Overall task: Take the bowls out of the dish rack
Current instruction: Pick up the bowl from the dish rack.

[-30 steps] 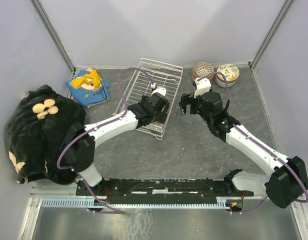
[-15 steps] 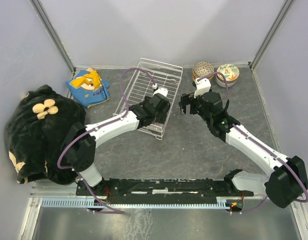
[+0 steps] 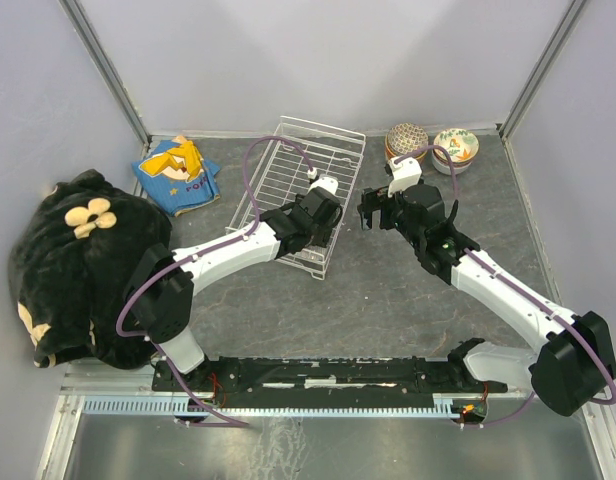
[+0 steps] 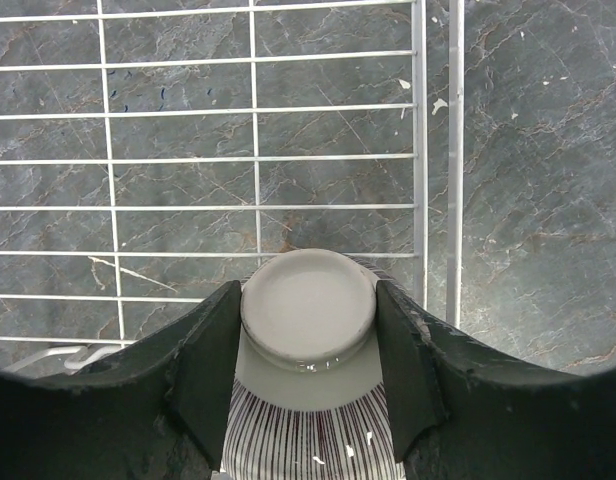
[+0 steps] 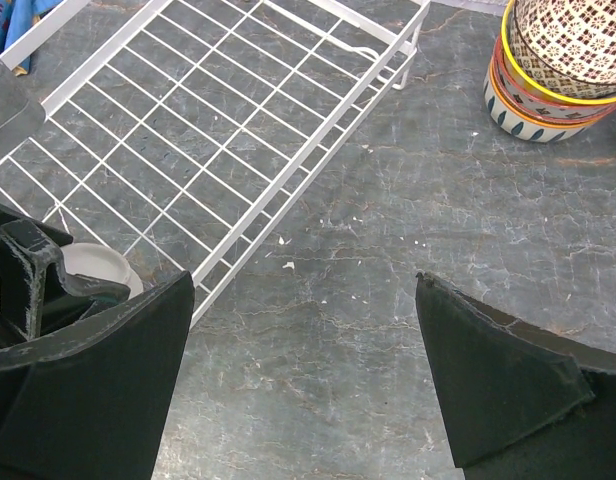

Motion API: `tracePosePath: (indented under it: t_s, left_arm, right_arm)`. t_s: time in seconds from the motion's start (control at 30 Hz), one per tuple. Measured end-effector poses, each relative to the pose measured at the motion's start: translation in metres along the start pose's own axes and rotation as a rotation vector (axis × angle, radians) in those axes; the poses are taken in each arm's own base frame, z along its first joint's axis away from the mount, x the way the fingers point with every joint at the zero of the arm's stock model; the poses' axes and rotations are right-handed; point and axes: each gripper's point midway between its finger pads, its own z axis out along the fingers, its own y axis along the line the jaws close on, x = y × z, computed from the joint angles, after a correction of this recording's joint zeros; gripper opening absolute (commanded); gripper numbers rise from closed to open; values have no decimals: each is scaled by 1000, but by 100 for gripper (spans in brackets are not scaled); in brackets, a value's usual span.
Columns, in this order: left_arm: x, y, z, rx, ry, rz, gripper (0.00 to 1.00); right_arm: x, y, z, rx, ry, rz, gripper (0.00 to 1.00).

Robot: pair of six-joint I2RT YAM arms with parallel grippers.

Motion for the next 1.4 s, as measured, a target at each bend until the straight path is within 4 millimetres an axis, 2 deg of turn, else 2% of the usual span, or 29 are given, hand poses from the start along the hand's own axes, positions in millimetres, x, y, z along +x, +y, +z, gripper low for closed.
tracePosePath:
  t_s: [0.77, 1.4]
  left_arm:
    - [-2, 0, 0, -4, -3, -1, 40]
    - [-4, 5, 0, -32, -14, -2, 39]
  right_arm:
    - [-1, -1, 0, 1, -4, 2, 100]
    - [0, -2, 1, 0, -3, 4, 100]
